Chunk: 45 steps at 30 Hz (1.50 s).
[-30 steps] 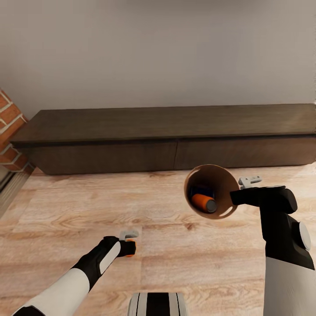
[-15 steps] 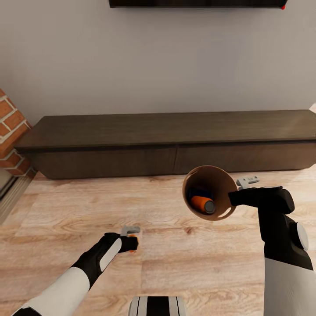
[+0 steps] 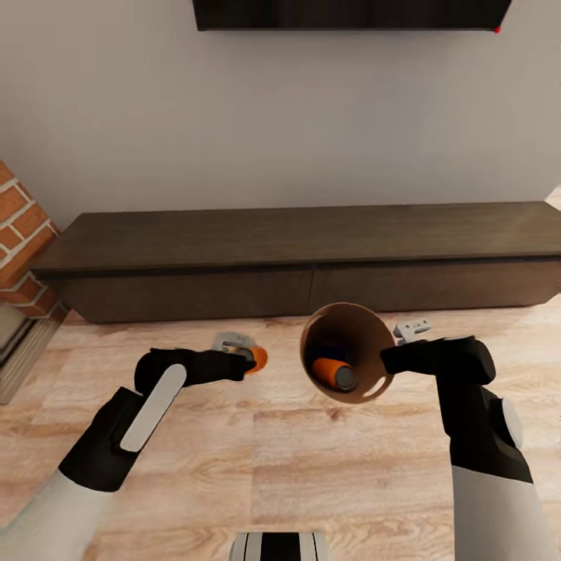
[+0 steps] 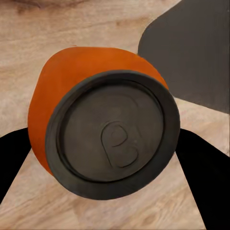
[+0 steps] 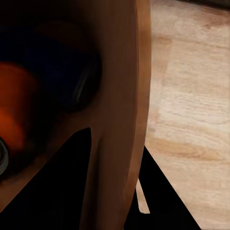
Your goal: Put the three can of soda from the living room inside the tash can in the kitchen.
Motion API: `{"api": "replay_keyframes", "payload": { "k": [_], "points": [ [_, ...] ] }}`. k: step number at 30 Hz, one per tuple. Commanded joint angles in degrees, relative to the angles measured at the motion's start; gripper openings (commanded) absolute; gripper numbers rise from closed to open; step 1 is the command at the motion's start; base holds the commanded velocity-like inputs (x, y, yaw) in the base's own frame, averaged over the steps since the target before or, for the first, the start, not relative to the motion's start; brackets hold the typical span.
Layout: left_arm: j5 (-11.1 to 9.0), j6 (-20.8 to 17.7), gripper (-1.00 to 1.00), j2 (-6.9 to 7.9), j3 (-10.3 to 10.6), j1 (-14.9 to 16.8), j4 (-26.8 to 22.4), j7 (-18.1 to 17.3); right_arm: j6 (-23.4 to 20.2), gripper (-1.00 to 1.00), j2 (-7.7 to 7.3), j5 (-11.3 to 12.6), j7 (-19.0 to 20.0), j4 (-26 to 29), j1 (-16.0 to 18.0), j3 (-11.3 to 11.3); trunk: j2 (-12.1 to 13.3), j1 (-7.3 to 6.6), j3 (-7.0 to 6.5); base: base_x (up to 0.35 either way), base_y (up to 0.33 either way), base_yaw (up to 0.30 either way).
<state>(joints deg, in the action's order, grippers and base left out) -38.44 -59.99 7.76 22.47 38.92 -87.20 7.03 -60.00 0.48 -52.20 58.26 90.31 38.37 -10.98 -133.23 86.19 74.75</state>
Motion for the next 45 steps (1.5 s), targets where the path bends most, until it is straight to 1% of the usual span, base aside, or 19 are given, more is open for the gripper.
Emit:
{"api": "replay_keyframes", "payload": {
  "k": [1, 3, 4, 5, 6, 7, 8, 9, 11, 14, 15, 17, 18, 20, 22, 25, 28, 41, 45],
  "points": [
    [-1.72, -0.01, -1.0, 0.93, -0.36, -0.03, -0.47, -0.02, 0.0, -1.0, 0.05, -0.24, 0.16, -0.08, 0.01, -0.02, 0.42, -0.23, -0.19, 0.0, 0.0, 0.0],
    [-9.61, -0.01, -1.0, 4.93, -1.2, -0.05, -1.89, -0.1, 0.0, -1.0, 0.15, -0.43, 0.17, -0.4, -0.03, 0.04, 1.22, -0.67, -0.55, 0.0, 0.0, 0.0],
    [-11.61, -0.01, -1.0, 5.92, -1.32, -0.06, -2.16, -0.13, 0.0, -1.0, 0.17, -0.46, 0.18, -0.58, -0.03, 0.08, 1.62, -0.89, -0.73, 0.0, 0.0, 0.0],
    [-15.47, -0.01, -1.0, 7.79, -1.5, -0.06, -2.6, -0.23, 0.0, -1.0, 0.17, -0.52, 0.18, -1.17, -0.01, 0.5, 2.02, -1.1, -0.91, 0.0, 0.0, 0.0],
    [-17.26, -0.01, -1.0, 8.64, -1.58, -0.06, -2.76, -0.4, 0.0, -1.0, 0.17, -0.54, 0.18, -1.56, 0.0, 0.86, 2.42, -1.32, -1.09, 0.0, 0.0, 0.0],
    [-20.36, -0.01, -1.0, 10.11, -1.75, -0.07, -3.0, -1.09, 0.0, -1.0, 0.16, -0.57, 0.18, -2.4, 0.01, 1.66, 2.82, -1.54, -1.27, 0.0, 0.0, 0.0],
    [-22.68, -0.01, -1.0, 11.31, -1.88, -0.07, -3.2, -2.15, 0.0, -1.0, 0.17, -0.59, 0.18, -3.35, 0.02, 2.26, 3.22, -1.76, -1.45, 0.0, 0.0, 0.0],
    [-24.19, -0.01, -1.0, 12.29, -2.13, -0.07, -3.39, -3.56, 0.0, -1.0, 0.19, -0.6, 0.18, -4.26, 0.03, 2.65, 3.62, -1.98, -1.63, 0.0, 0.0, 0.0],
    [-25.51, -0.01, -1.0, 13.3, -2.73, -0.07, -3.73, -5.94, 0.0, -1.0, 0.21, -0.61, 0.18, -5.36, 0.03, 2.98, 4.43, -2.42, -1.98, 0.0, 0.0, 0.0],
    [-26.48, -0.01, -1.0, 14.15, -3.81, -0.07, -3.99, -10.28, 0.0, -1.0, 0.22, -0.62, 0.19, -7.2, 0.09, 3.22, 5.63, -3.08, -2.52, 0.0, 0.0, 0.0],
    [-26.76, -0.01, -1.0, 14.63, -4.12, -0.07, -4.05, -13.79, 0.0, -1.0, 0.22, -0.62, 0.19, -8.34, 0.15, 3.27, 6.03, -3.3, -2.7, 0.0, 0.0, 0.0],
    [-26.83, -0.01, -1.0, 14.93, -4.24, -0.04, -4.08, -16.45, 0.0, -1.0, 0.26, -0.62, 0.19, -8.95, 0.17, 3.29, 6.83, -3.74, -3.06, 0.0, 0.0, 0.0],
    [-26.89, -0.01, -1.0, 15.14, -4.32, -0.02, -4.09, -18.76, 0.0, -1.0, 0.3, -0.63, 0.19, -9.32, 0.19, 3.31, 7.23, -3.96, -3.24, 0.0, 0.0, 0.0],
    [-26.95, -0.01, -1.0, 15.35, -4.38, 0.0, -4.1, -21.06, 0.0, -1.0, 0.46, -0.63, 0.19, -9.64, 0.2, 3.32, 8.04, -4.4, -3.6, 0.0, 0.0, 0.0],
    [-27.46, -0.01, -1.0, 15.05, -4.73, 0.34, -3.78, -21.89, 0.23, -1.0, 0.8, -1.38, 0.36, -10.05, 0.52, 3.65, 8.42, -4.61, -3.77, 0.0, 0.0, 0.0],
    [-28.6, -0.01, -1.0, 15.83, -5.71, 1.17, -3.55, -22.79, 0.22, -1.0, 0.43, -2.2, 0.91, -10.95, 1.03, 3.69, 8.42, -4.61, -3.77, 0.0, 0.0, 0.0],
    [-28.6, -0.01, -1.0, 15.83, -6.69, 1.17, -3.55, -23.31, 0.86, -1.0, 0.43, -4.37, 1.42, -10.95, 1.03, 3.69, 8.42, -4.61, -3.77, 0.0, 0.0, 0.0],
    [-28.81, -0.01, -1.0, 16.03, -6.81, 1.18, -3.77, -23.46, 2.77, -1.0, 0.36, -11.22, 1.7, -10.92, 1.07, 3.71, 8.42, -4.61, -3.77, 0.0, 0.0, 0.0],
    [-29.43, -0.01, -1.0, 16.64, -7.21, 1.23, -2.61, -24.64, 3.84, -1.0, 1.62, -13.32, 1.87, -10.06, 1.47, 4.29, 8.42, -4.61, -3.77, -0.001, 0.0, 0.0]
  ]
}}
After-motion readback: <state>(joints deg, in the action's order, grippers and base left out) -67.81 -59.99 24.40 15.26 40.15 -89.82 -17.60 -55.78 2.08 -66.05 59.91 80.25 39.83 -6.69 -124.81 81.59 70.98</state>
